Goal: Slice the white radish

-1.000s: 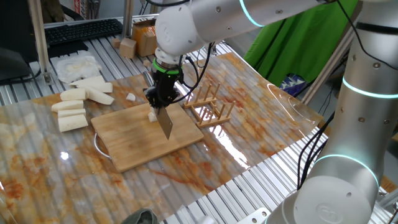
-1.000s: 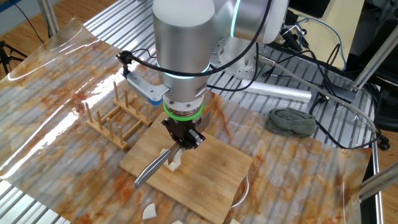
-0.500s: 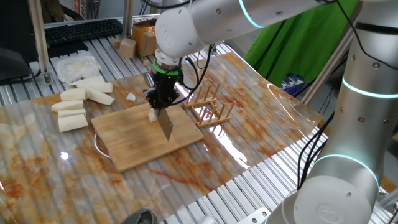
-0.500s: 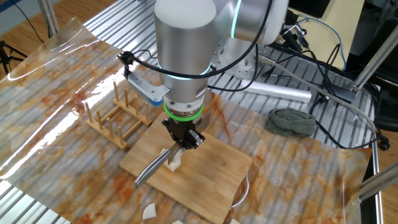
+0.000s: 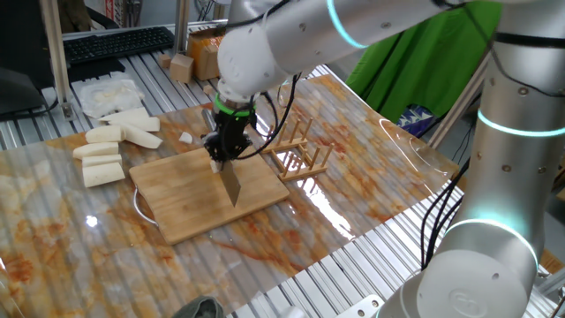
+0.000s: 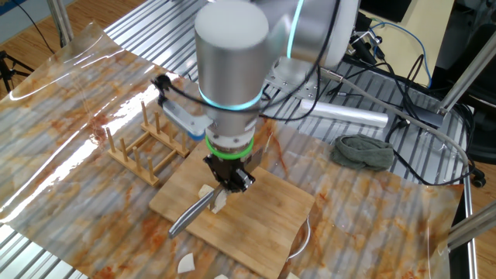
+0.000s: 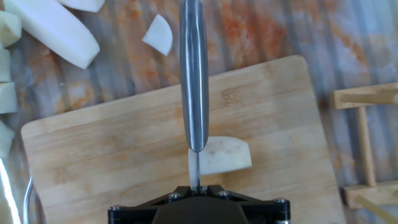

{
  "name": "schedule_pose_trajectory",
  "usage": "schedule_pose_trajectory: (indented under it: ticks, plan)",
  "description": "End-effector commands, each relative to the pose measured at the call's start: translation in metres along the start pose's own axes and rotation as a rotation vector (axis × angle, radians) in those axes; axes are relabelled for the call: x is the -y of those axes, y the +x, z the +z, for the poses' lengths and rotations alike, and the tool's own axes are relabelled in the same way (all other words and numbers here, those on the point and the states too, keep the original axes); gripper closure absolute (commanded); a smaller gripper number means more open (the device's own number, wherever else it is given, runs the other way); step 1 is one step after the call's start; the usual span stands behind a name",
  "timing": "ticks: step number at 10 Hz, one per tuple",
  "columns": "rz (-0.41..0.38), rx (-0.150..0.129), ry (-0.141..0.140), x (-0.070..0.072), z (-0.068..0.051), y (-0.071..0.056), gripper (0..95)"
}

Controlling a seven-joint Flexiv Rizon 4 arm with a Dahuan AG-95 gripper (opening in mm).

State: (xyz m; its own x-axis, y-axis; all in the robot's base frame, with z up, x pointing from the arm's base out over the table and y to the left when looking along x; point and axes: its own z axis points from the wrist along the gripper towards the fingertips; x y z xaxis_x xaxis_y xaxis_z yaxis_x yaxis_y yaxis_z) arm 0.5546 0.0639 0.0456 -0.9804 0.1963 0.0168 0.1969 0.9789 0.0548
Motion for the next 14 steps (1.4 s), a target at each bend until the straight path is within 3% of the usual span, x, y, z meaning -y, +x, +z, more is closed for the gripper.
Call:
schedule_pose_trajectory:
  ticks: [1, 3, 4, 10, 14]
  plan:
    - [0.001, -0.005, -0.008, -0.001, -0.001, 0.002, 95.0]
    - [-0.001, 0.001, -0.01, -0.002, 0.003, 0.001, 95.0]
    - [-0.002, -0.013, -0.008, 0.0, -0.003, 0.002, 95.0]
    - [0.004, -0.009, -0.009, 0.002, -0.011, 0.004, 95.0]
    - [0.015, 0.024, -0.017, -0.004, 0.019, 0.001, 95.0]
